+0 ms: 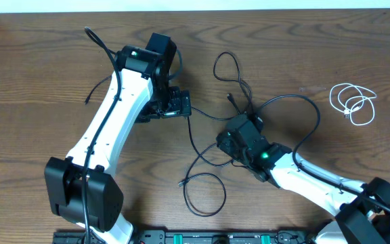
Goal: Untangle cables
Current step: 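Grasp a black cable at center with the right gripper, then pull the black cable rightward and up with the right gripper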
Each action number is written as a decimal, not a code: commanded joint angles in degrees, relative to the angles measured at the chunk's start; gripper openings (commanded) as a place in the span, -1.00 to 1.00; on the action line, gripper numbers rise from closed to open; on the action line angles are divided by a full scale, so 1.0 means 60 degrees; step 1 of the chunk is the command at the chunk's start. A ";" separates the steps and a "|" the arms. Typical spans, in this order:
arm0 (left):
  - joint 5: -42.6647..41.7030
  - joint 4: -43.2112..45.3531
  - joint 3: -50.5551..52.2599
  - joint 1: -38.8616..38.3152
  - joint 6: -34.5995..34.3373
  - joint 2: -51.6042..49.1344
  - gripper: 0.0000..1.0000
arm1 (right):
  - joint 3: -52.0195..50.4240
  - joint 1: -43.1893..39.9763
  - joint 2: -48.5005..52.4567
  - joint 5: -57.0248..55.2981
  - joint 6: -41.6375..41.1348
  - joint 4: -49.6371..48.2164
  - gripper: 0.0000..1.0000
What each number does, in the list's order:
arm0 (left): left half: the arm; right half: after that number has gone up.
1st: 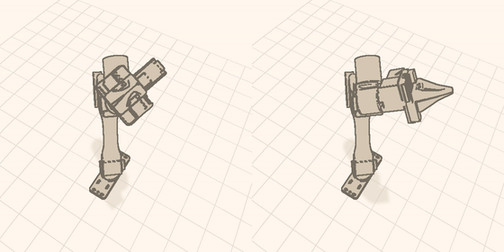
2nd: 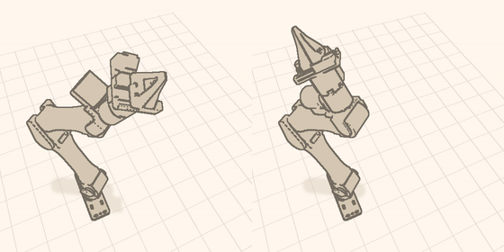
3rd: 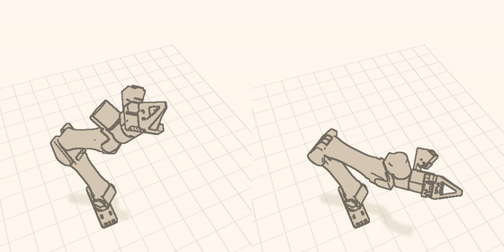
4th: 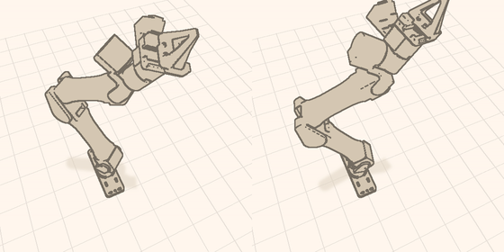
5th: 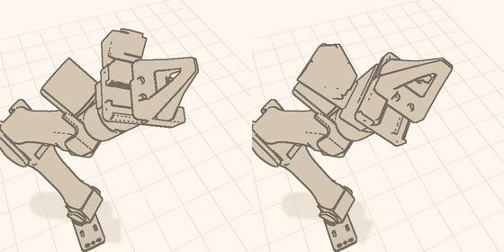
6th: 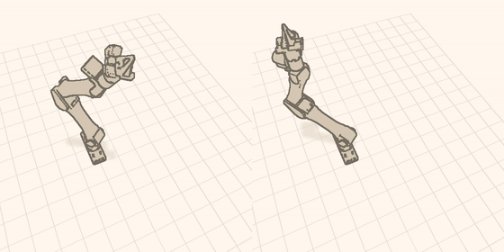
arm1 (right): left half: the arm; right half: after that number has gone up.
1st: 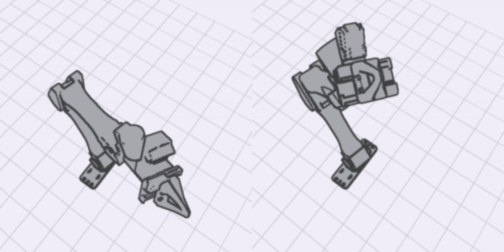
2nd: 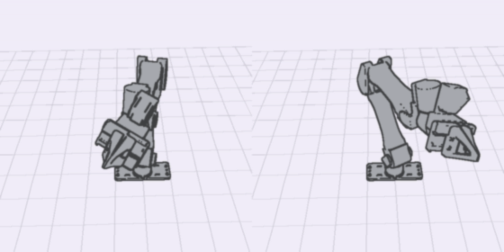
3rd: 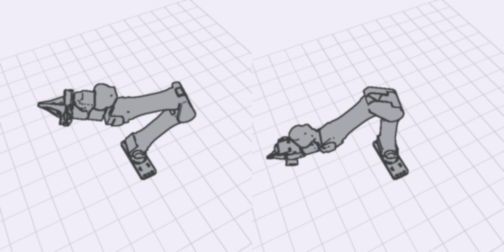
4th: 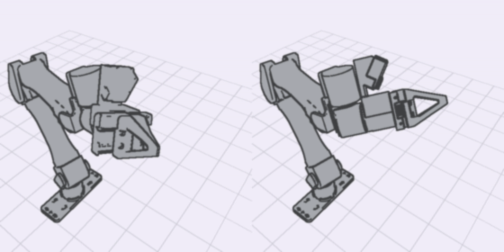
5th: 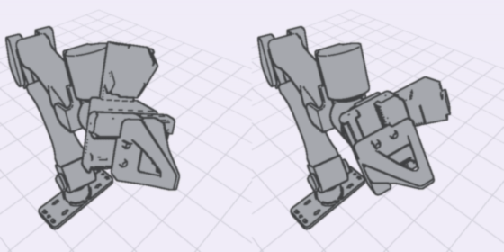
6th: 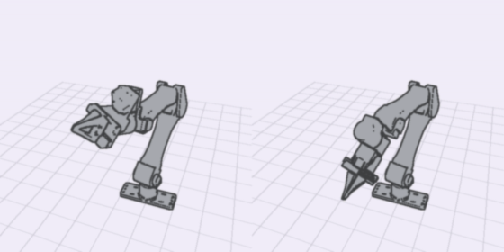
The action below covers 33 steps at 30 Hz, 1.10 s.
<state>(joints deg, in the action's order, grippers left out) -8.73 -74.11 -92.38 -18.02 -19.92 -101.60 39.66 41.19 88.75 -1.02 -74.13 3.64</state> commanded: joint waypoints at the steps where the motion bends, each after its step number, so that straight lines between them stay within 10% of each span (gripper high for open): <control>1: -0.0007 -0.0022 -0.0015 0.0007 -0.0124 -0.0033 0.99 | -0.0044 0.0211 0.0390 -0.0492 -0.0794 0.0025 -0.27; 10: -0.0007 -0.0022 -0.0015 0.0007 -0.0124 -0.0033 0.99 | -0.0044 0.0404 0.1963 -0.0841 -0.1599 -0.0699 -0.19; 16: -0.0007 -0.0022 -0.0015 0.0007 -0.0124 -0.0033 0.99 | -0.0044 0.0324 0.2266 -0.0820 -0.0965 -0.1235 -0.98; 27: -0.0007 -0.0022 -0.0015 0.0007 -0.0124 -0.0033 0.99 | -0.0040 -0.0386 -0.0769 0.3483 0.6164 -0.3370 -0.97; 33: -0.0007 -0.0022 -0.0015 0.0007 -0.0124 -0.0033 0.99 | -0.0040 -0.1075 -0.3421 0.3621 0.7224 -0.3326 -0.98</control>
<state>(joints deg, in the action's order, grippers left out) -8.73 -74.11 -92.38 -18.02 -19.92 -101.60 38.85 36.99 73.32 17.37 -39.46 -16.75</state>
